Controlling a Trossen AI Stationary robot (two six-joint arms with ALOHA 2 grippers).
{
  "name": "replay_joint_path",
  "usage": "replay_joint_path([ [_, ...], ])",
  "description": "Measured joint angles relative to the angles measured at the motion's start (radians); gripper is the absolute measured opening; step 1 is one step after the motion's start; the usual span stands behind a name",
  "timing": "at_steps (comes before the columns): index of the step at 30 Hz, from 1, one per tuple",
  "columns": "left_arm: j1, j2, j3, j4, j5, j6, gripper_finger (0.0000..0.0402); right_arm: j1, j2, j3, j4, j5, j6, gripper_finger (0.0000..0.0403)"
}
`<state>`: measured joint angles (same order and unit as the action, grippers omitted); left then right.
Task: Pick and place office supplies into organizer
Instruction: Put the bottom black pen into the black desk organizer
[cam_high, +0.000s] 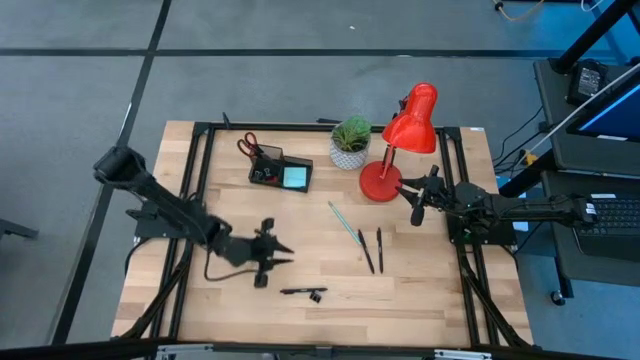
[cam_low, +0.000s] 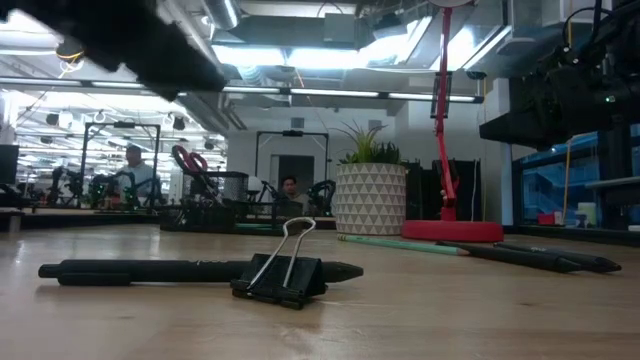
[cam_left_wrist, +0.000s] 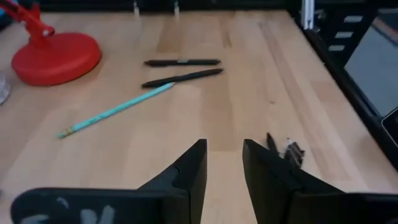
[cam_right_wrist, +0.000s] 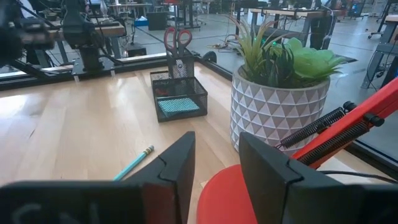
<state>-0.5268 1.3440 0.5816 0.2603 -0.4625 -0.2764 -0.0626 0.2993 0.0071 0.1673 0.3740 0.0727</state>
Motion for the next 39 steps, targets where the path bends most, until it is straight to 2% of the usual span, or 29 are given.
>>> replay_joint_path([
  [5,-0.096,0.192,-0.035,0.249,-0.116,0.002,0.0098,0.000,0.000,0.000,-0.006,0.000,-0.002,0.0127],
  [11,-0.142,0.443,0.012,0.484,-0.124,0.064,0.0107,0.000,0.000,0.000,-0.014,0.000,-0.003,0.0127],
  [14,-0.147,0.524,0.051,0.541,-0.122,0.064,0.0119,0.000,0.000,0.000,-0.014,0.000,-0.003,0.0127],
  [20,-0.156,0.582,0.107,0.545,-0.122,0.048,0.0146,0.000,0.000,0.000,-0.016,0.000,0.002,0.0127],
  [27,-0.209,0.586,0.109,0.472,-0.134,-0.091,0.0168,0.000,0.000,0.000,-0.016,0.000,0.029,0.0127],
  [35,-0.295,0.586,0.109,0.287,-0.281,-0.201,0.0169,0.000,0.000,0.000,-0.005,0.000,0.032,0.0127],
  [39,-0.313,0.586,0.109,0.207,-0.302,-0.260,0.0169,0.000,0.000,0.000,0.000,0.000,0.032,0.0127],
])
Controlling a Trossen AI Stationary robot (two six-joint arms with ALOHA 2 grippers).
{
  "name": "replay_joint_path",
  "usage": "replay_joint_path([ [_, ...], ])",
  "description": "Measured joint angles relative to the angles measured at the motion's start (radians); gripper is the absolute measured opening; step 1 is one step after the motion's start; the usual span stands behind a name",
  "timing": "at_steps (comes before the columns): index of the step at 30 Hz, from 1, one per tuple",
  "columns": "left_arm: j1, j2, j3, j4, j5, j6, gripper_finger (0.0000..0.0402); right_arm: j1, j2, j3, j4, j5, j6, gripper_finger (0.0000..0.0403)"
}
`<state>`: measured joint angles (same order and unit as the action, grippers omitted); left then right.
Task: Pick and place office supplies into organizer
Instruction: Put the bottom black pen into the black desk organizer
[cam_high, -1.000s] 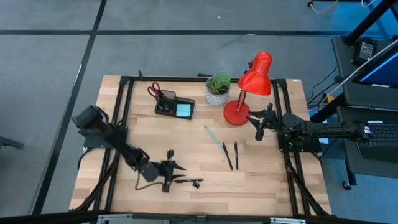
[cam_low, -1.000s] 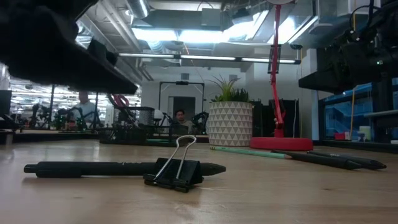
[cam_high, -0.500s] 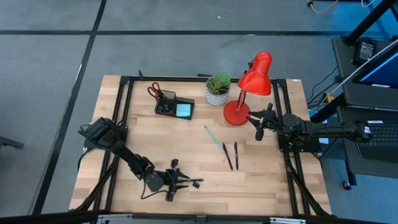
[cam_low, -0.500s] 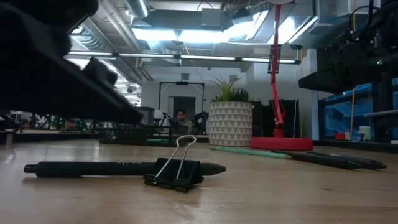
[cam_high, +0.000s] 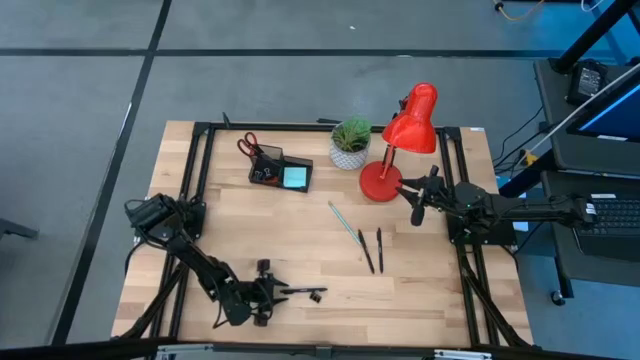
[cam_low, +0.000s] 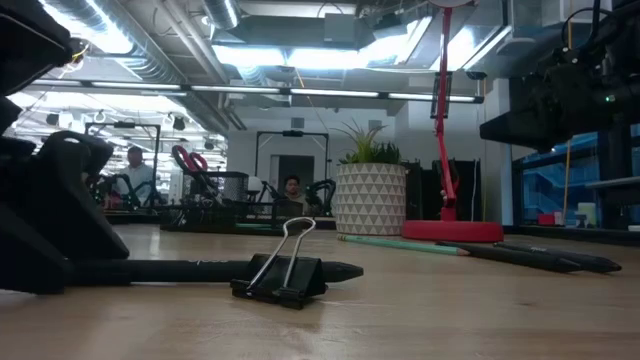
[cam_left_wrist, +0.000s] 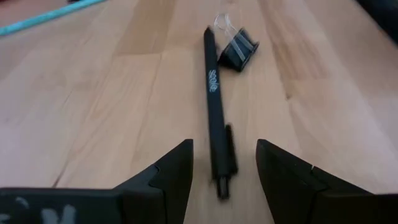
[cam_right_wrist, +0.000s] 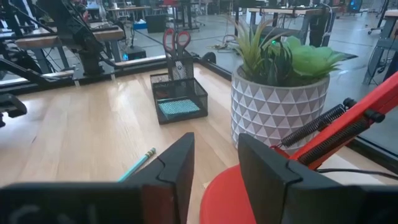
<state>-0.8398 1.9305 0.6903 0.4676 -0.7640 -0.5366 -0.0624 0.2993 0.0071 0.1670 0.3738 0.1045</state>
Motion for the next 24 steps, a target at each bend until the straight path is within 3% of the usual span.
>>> replay_joint_path([
  [12,0.010,0.080,0.007,-0.013,-0.043,-0.143,0.0163,0.000,0.000,0.000,0.001,0.000,0.052,0.0127],
  [24,-0.004,0.085,0.007,0.007,-0.023,-0.021,0.0076,0.000,0.000,0.000,0.009,0.000,0.053,0.0127],
])
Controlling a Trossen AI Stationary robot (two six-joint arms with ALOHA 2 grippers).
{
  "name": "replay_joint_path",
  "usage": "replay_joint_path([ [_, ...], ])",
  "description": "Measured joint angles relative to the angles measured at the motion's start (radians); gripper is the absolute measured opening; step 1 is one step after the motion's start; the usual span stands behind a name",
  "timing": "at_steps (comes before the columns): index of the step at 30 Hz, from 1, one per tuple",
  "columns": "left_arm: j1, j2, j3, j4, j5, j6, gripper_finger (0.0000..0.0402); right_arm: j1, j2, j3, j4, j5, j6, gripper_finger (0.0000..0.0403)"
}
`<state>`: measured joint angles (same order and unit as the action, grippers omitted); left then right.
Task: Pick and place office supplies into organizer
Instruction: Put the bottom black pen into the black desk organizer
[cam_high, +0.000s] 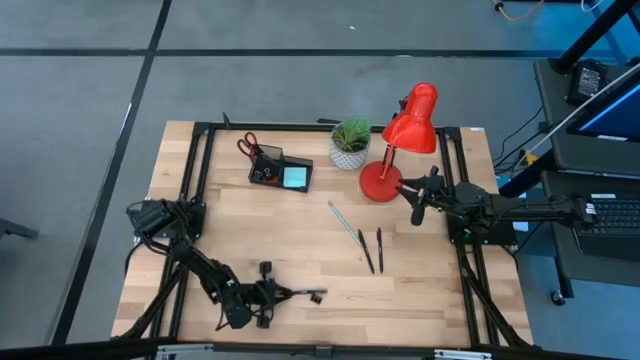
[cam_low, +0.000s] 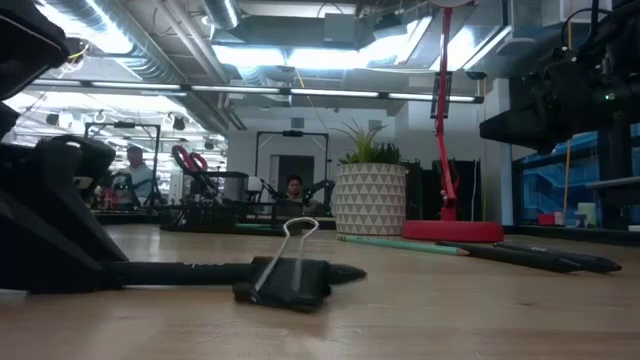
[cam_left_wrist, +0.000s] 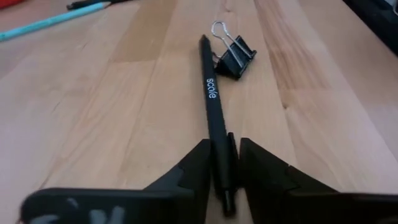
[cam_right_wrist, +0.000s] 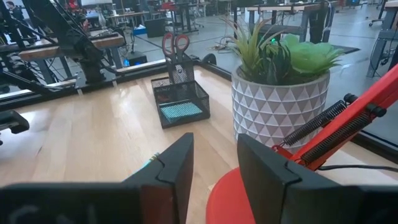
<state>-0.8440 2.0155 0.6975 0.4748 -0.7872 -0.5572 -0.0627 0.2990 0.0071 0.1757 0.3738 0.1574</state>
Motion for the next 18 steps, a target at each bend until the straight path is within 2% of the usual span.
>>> replay_joint_path([
  [6,-0.001,0.002,0.000,0.008,-0.016,0.086,0.0050,0.000,0.000,0.000,0.000,0.000,0.000,0.0127],
  [12,-0.003,0.001,-0.002,0.019,-0.067,0.135,0.0047,0.000,0.000,0.000,0.000,0.000,0.000,0.0127],
  [18,0.004,-0.072,-0.012,-0.078,-0.155,0.134,0.0045,0.000,0.000,0.000,0.000,0.000,0.000,0.0127],
])
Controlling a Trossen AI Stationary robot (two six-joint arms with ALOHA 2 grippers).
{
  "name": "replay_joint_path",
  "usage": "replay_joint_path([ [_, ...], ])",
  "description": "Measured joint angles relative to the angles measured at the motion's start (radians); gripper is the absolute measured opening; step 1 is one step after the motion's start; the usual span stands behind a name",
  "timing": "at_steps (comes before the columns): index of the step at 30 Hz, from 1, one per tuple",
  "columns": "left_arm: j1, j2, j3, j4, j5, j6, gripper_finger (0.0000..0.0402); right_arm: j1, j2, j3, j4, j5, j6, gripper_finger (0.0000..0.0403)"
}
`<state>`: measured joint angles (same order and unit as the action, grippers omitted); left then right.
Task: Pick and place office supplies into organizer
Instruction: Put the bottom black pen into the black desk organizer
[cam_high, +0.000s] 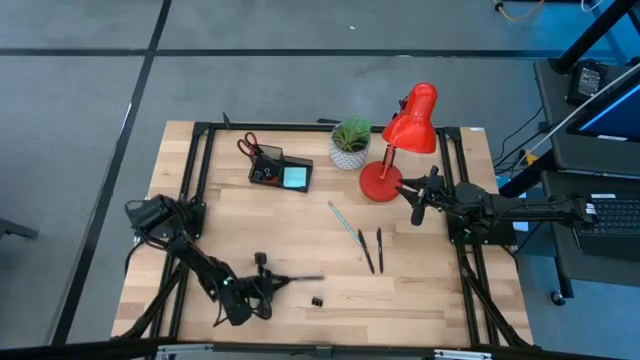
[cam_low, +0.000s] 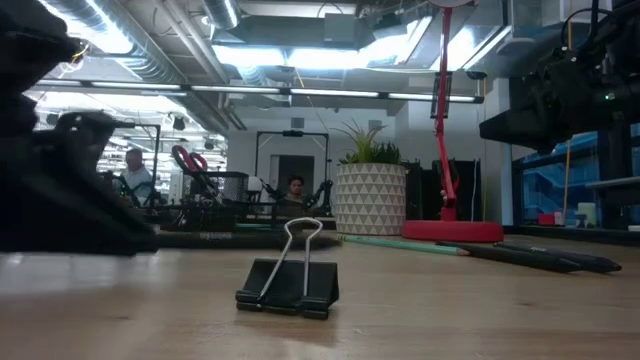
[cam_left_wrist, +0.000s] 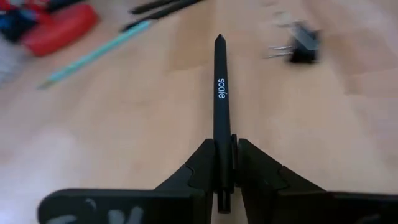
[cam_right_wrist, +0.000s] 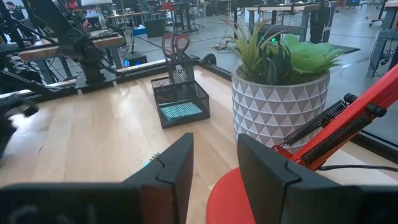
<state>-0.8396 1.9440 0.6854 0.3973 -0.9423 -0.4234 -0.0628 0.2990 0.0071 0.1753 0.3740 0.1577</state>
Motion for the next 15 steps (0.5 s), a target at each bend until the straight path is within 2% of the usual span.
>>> replay_joint_path([
  [2,0.005,-0.045,-0.006,-0.075,-0.043,-0.009,0.0046,0.000,0.000,0.000,0.000,0.000,0.000,0.0127],
  [6,0.039,-0.167,0.000,-0.206,-0.033,-0.019,0.0045,0.000,0.000,0.000,0.000,0.000,0.000,0.0127],
  [11,0.132,-0.362,0.001,-0.407,0.040,0.046,0.0046,0.000,0.000,0.000,0.000,0.000,-0.002,0.0127],
  [15,0.244,-0.539,0.001,-0.593,0.160,0.139,0.0046,0.000,0.000,0.000,-0.001,0.000,-0.005,0.0127],
])
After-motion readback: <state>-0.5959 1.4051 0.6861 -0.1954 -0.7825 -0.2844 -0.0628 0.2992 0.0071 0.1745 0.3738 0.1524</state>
